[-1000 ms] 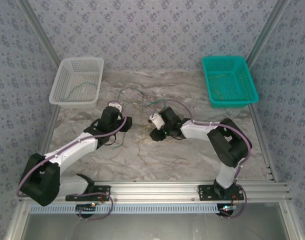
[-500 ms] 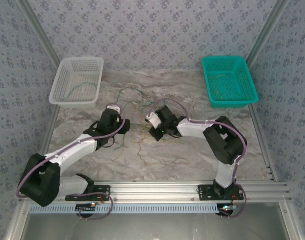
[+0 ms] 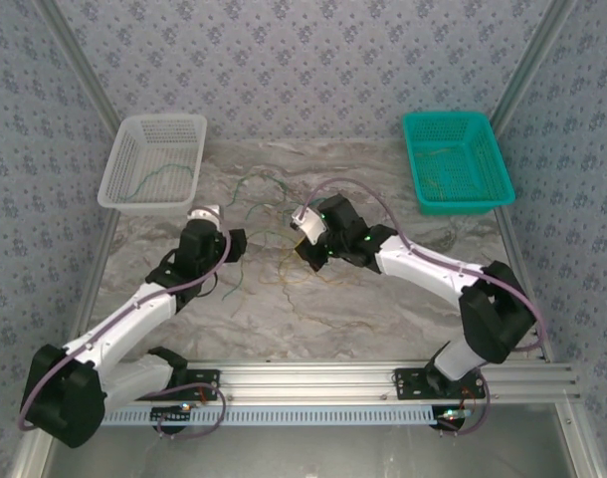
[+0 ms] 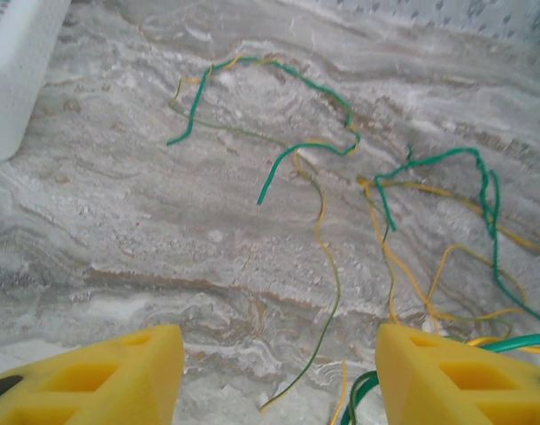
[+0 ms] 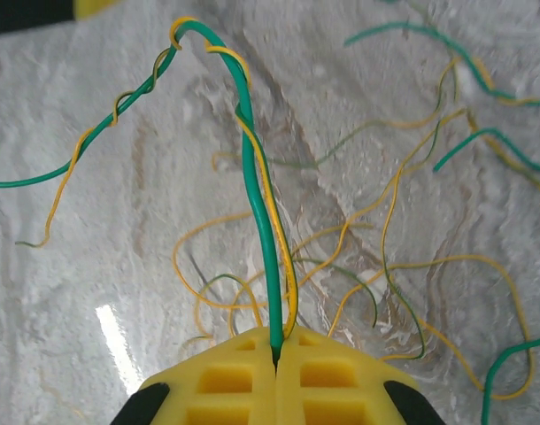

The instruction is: Untangle the cables

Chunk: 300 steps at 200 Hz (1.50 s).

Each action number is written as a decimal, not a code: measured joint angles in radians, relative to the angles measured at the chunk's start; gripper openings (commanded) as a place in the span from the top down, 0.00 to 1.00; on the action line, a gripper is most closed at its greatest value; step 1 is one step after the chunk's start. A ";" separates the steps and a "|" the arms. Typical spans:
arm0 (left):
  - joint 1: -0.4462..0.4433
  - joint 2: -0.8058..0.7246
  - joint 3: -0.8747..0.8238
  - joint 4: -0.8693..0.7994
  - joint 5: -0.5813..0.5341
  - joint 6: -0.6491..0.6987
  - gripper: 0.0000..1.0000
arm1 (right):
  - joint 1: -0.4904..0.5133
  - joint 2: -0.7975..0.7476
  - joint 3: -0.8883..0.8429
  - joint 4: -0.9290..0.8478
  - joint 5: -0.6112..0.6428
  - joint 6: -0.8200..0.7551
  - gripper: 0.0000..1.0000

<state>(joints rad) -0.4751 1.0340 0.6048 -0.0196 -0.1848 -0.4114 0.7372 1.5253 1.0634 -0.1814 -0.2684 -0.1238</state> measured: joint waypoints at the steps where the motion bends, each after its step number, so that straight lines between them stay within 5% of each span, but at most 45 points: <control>1: 0.000 -0.001 0.000 0.001 0.001 0.000 0.40 | 0.000 -0.001 0.000 -0.001 -0.001 0.000 1.00; 58: 0.034 -0.135 -0.019 0.108 0.106 0.006 0.28 | -0.086 -0.133 0.034 -0.031 -0.104 0.075 1.00; 143: 0.251 -0.201 -0.119 0.514 0.536 -0.130 0.22 | -0.240 -0.321 0.046 0.000 -0.193 0.188 1.00; 209: 0.253 -0.141 -0.069 0.628 0.804 -0.136 0.18 | -0.314 -0.344 0.044 0.003 -0.239 0.199 1.00; 300: 0.155 -0.108 0.051 0.589 0.949 -0.060 0.12 | -0.339 -0.358 0.044 -0.034 -0.222 0.187 1.00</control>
<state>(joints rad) -0.3199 0.9260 0.6563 0.5697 0.7647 -0.4709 0.3985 1.1675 1.1076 -0.2157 -0.4904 0.0631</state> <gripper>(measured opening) 0.866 0.059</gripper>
